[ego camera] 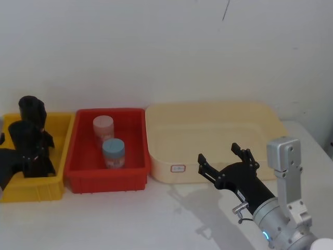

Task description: Pick up the garbage bag with the one hand and transfer it to the other hand.

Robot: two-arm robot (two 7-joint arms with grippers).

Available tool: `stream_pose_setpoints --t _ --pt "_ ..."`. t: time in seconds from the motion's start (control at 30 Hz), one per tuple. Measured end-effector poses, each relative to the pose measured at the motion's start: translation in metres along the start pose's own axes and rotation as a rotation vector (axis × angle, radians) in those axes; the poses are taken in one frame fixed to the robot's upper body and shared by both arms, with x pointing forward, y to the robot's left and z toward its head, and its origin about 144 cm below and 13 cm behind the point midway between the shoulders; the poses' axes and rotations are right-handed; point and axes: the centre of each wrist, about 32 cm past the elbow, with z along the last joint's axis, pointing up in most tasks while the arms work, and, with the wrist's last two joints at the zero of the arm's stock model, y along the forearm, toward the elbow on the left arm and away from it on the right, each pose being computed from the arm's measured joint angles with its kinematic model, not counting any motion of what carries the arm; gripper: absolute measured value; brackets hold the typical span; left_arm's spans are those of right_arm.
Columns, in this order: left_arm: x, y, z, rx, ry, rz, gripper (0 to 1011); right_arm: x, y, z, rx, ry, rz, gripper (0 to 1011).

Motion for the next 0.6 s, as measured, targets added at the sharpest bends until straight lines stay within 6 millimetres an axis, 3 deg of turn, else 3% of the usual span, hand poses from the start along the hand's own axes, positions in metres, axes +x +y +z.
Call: stream_pose_setpoints --t 0.43,0.6 --pt "0.0005 -0.0074 0.0009 0.003 -0.005 0.001 661 0.0000 0.0000 0.0000 0.000 0.000 0.000 1000" --pt "0.0007 -0.0088 0.0011 0.004 -0.006 0.002 598 0.0000 0.0000 0.0000 0.000 0.000 0.000 1000"
